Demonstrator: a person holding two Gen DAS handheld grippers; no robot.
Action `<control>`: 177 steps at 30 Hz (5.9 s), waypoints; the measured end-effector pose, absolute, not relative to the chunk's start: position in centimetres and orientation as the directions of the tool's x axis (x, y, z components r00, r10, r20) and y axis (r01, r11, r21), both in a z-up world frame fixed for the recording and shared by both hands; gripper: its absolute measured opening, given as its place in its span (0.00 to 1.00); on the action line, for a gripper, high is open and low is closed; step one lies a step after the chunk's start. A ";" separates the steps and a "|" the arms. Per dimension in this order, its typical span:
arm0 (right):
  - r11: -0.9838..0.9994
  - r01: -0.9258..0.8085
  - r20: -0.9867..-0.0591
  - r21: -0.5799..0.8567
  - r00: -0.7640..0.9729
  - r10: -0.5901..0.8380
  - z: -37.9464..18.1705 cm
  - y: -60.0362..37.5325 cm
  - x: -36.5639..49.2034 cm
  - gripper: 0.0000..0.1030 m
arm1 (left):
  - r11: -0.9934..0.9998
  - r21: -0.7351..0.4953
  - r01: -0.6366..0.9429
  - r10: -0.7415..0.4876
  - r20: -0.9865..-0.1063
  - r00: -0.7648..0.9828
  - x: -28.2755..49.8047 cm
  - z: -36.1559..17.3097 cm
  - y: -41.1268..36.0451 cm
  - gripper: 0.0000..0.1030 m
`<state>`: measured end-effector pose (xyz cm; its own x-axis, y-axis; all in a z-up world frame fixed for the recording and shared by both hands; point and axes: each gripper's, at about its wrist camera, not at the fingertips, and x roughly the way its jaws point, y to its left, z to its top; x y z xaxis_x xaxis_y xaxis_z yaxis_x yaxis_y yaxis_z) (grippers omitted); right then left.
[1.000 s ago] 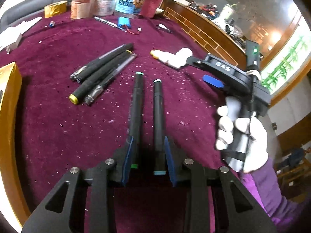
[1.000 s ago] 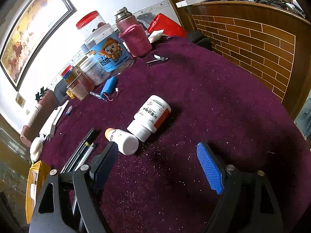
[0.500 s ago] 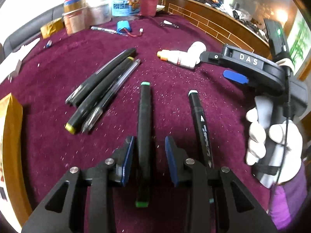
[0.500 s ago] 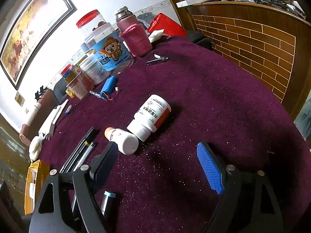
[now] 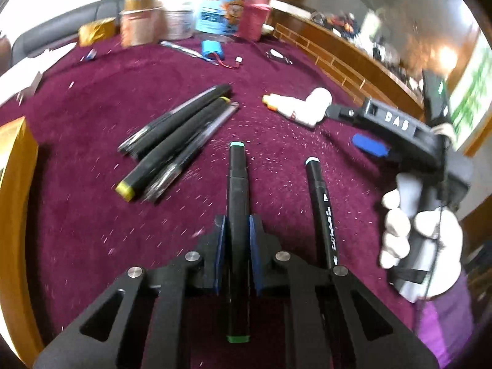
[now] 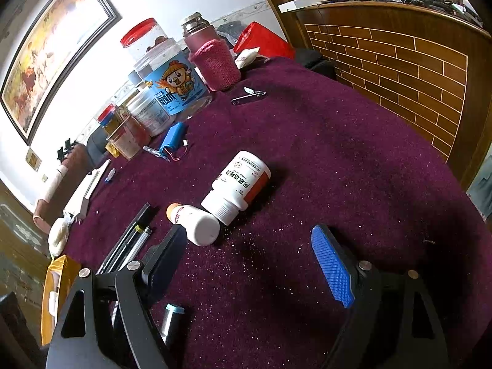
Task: Organize rigid objects
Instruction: 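Take the blue-capped marker from the left gripper with the right gripper, then carry both markers into the white tray and open both grippers, then move both open grippers back toward the remaining bottles, then grasp the orange-capped white bottle with left while right grasps the white pill bottle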
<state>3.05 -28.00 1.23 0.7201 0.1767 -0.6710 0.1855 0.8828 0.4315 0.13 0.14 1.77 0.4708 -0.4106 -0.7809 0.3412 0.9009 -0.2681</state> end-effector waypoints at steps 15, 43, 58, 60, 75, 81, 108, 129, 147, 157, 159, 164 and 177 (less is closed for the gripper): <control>0.972 -0.100 -0.796 0.211 0.560 0.230 2.1 -16.1 -3.1 0.55 | 0.794 -0.544 0.273 -0.591 -0.582 0.559 -5.5 6.4 10.6 0.12; 0.996 -0.029 -0.813 0.088 0.576 0.089 1.3 -13.9 -2.9 0.13 | 0.765 -0.644 0.028 -0.444 -0.495 0.747 -10.7 5.5 28.3 0.12; 0.802 -0.298 -0.650 0.518 0.473 0.595 7.1 -7.3 -3.9 0.13 | 0.832 -0.534 -0.151 -0.302 -0.664 0.684 -5.8 4.1 34.1 0.12; 0.789 -0.331 -0.651 0.518 0.445 0.614 7.5 -5.2 -3.8 0.13 | 0.833 -0.524 -0.178 -0.294 -0.691 0.660 -4.6 3.6 34.7 0.12; 0.744 -0.358 -0.696 0.564 0.279 0.662 5.4 5.0 -1.2 0.13 | 0.831 -0.486 -0.270 -0.254 -0.763 0.594 -1.8 1.9 35.5 0.16; 0.746 -0.321 -0.715 0.583 0.233 0.659 3.7 7.9 0.4 0.13 | 0.779 -0.580 -0.238 -0.303 -0.680 0.668 -4.5 3.8 36.3 0.49; 0.784 -0.242 -0.724 0.572 0.300 0.621 3.6 10.2 3.4 0.19 | 0.736 -0.629 -0.251 -0.218 -0.571 0.792 -12.8 4.8 38.2 0.58; 0.916 0.052 -0.722 0.397 0.634 0.277 6.0 -19.3 -1.2 0.27 | 0.876 -0.470 -0.106 -0.250 -0.631 0.734 -10.7 6.6 27.7 0.58; 0.999 -0.050 -0.795 0.006 0.606 0.035 3.5 -18.5 9.9 0.33 | 0.938 -0.347 0.020 -0.274 -0.703 0.656 -10.2 7.2 18.3 0.58; 0.955 -0.154 -0.825 0.255 0.480 0.298 2.2 -19.3 4.3 0.23 | 0.933 -0.352 0.075 -0.323 -0.727 0.606 -9.4 6.2 15.1 0.58; 0.935 -0.195 -0.825 0.296 0.442 0.353 2.2 -18.3 2.0 0.23 | 0.930 -0.356 0.091 -0.338 -0.732 0.592 -9.2 5.9 14.4 0.58; 0.864 -0.287 -0.792 0.414 0.354 0.497 1.9 -16.0 -2.0 0.40 | 0.919 -0.376 0.120 -0.374 -0.735 0.566 -9.0 5.5 13.3 0.58; 0.823 0.249 -0.719 0.510 0.649 0.249 4.1 -30.7 4.5 0.44 | 0.895 -0.395 0.207 -0.442 -0.722 0.533 -9.4 5.6 11.2 0.58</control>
